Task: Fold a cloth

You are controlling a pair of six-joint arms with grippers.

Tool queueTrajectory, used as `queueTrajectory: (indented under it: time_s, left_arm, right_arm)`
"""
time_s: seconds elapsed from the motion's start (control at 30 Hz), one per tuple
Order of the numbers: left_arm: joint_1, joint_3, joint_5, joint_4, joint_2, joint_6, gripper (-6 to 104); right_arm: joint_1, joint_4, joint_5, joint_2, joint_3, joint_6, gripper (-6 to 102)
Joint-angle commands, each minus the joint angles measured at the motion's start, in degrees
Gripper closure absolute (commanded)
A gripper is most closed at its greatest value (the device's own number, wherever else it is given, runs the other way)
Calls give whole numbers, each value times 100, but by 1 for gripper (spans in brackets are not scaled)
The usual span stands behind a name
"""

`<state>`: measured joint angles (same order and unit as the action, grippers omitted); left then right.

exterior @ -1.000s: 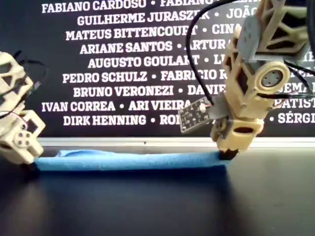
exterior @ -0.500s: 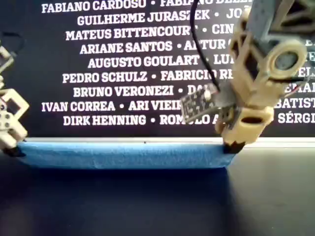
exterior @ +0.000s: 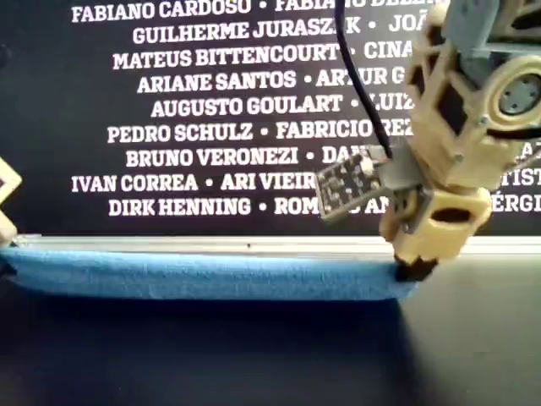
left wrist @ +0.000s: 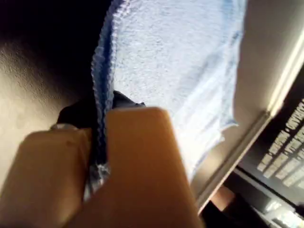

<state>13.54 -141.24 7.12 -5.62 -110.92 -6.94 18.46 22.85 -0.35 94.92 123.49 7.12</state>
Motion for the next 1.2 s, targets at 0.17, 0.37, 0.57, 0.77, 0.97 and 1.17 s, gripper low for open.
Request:
queueTrajectory:
  time_s: [0.17,0.37,0.57,0.77,0.97,1.17]
  left_arm:
    - [-79,-431,0,18,-984,-35,98]
    - [-70,-712,9,18,-949,0,98]
    - [-70,-844,9,18,-940,-26,98]
    - [-70,-1081,9,18,-932,-9,98]
    - [-70,-1081,9,18,-782,35,98]
    - [-70,-1028,9,26,-527,53,97]
  right_arm:
    - [-26,-62,0,1318,413,-44,94]
    - [-18,-62,0,1582,932,-62,94]
    - [-18,-62,-9,1538,1151,-70,94]
    - [-18,-62,-9,1433,1248,-70,94]
    - [-18,-62,-9,1433,1248,-70,94]
    - [-18,-70,-9,1433,1222,26,92]
